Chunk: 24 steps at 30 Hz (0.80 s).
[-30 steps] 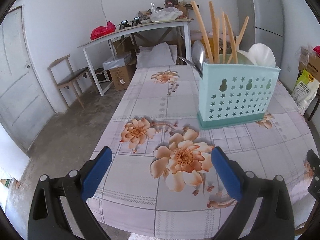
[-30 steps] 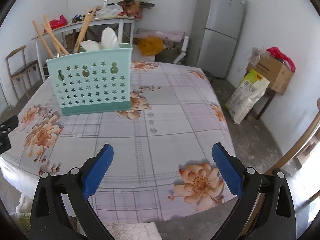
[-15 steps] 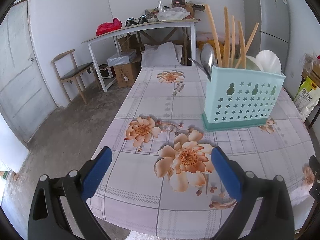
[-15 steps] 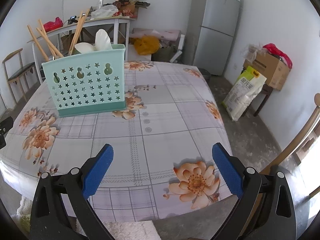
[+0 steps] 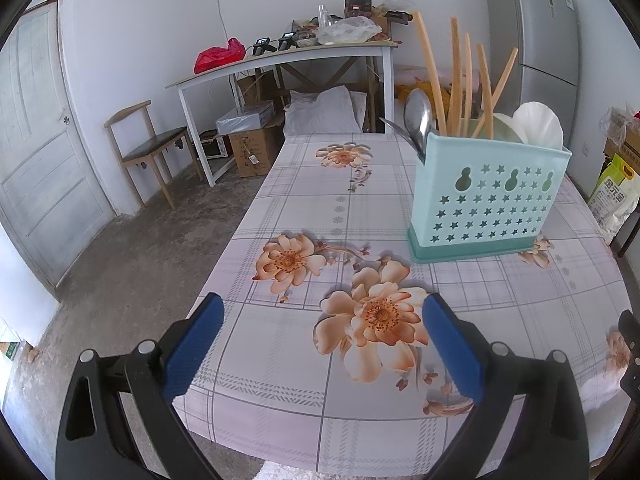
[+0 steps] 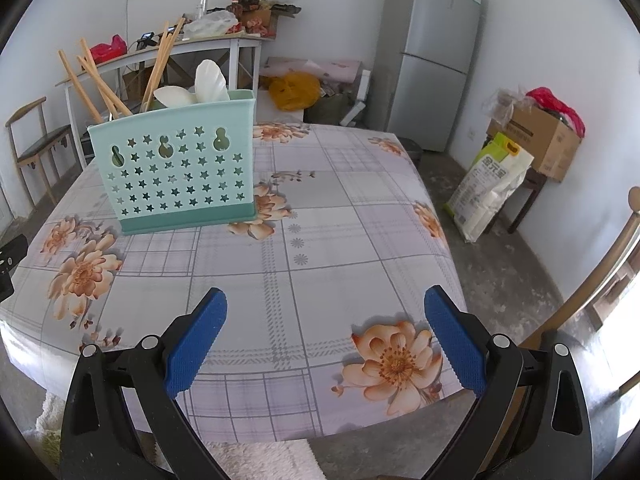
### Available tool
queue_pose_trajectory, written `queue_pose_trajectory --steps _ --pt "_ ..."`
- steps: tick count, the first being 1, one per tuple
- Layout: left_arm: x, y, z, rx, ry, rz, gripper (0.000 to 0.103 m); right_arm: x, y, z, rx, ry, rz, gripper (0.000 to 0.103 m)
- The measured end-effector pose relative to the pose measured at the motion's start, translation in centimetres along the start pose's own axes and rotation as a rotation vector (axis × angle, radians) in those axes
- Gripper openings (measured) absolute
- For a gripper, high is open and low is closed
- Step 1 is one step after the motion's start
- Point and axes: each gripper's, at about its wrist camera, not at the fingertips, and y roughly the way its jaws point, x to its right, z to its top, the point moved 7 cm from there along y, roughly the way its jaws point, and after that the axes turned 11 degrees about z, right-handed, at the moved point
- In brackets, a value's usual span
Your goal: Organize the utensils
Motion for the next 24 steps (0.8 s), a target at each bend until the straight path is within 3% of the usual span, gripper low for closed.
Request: queue_pose_trajectory --steps 24 --pt "-0.28 -0.19 -0.09 -0.001 -0.002 -0.002 0.097 -0.03 -0.71 0.03 0.011 0.001 -0.007 0.095"
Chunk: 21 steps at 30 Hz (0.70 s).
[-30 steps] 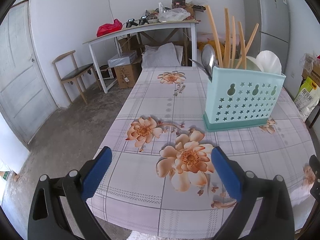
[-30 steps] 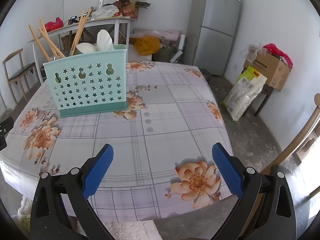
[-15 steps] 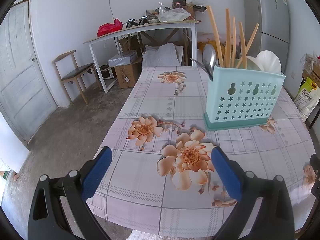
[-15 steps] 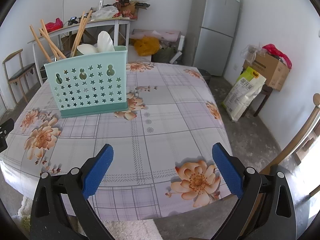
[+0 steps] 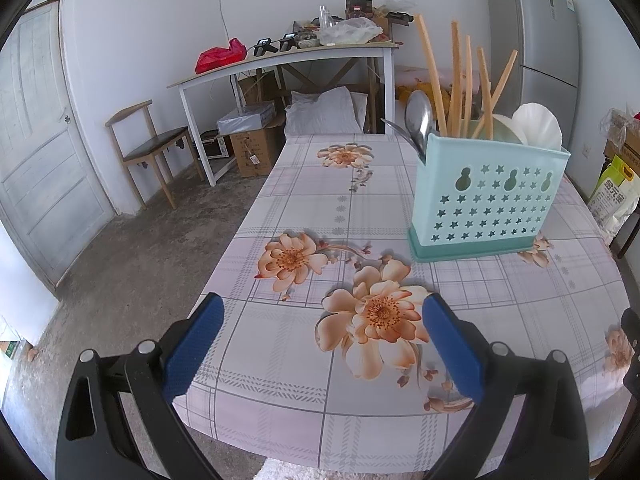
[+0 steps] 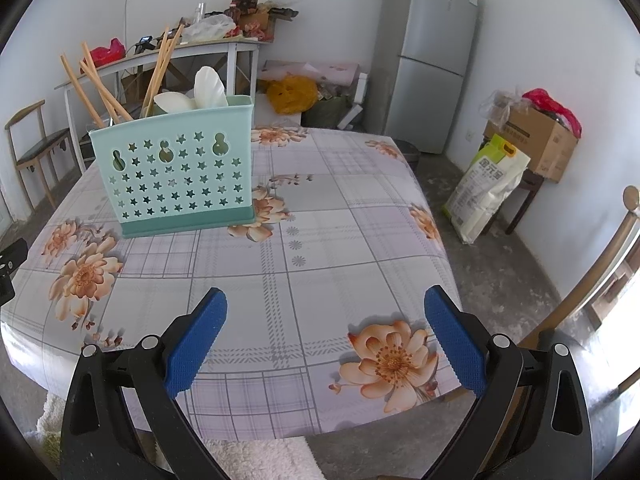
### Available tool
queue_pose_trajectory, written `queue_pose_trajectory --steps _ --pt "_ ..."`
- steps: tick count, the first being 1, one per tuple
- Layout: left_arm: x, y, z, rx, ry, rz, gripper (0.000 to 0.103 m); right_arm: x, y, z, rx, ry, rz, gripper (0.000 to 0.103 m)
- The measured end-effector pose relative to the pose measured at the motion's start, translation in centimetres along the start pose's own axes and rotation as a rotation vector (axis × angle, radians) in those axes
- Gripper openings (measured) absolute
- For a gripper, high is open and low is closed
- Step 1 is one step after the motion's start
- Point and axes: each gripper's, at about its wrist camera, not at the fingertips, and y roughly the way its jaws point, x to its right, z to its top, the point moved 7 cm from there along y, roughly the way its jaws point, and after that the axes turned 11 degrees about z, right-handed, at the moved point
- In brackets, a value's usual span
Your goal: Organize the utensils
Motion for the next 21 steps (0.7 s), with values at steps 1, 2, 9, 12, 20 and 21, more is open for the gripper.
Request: queue_pose_trajectory --steps 1,2,9,12,20,21 --pt "0.01 -0.01 -0.01 -0.001 -0.001 0.0 0.097 -0.01 -0.02 0.02 0.0 0.0 0.0 0.095" --pt "0.0 0.02 -0.01 -0.001 -0.001 0.001 0.097 0.0 -0.04 0.04 0.001 0.0 0.0 0.095" --pt "-0.02 0.02 -0.01 0.0 -0.001 0.0 0.097 0.03 -0.17 0.04 0.004 -0.001 -0.003 0.095" --pt "-0.01 -0.01 -0.04 -0.001 -0.001 0.0 0.097 0.04 -0.16 0.03 0.003 0.0 -0.002 0.095" --pt "0.0 -0.03 -0.03 0.0 -0.002 -0.001 0.097 0.03 -0.17 0.04 0.004 0.0 -0.002 0.095" --pt "-0.01 0.0 -0.04 0.0 -0.001 -0.001 0.097 0.05 -0.19 0.04 0.005 0.001 -0.003 0.095"
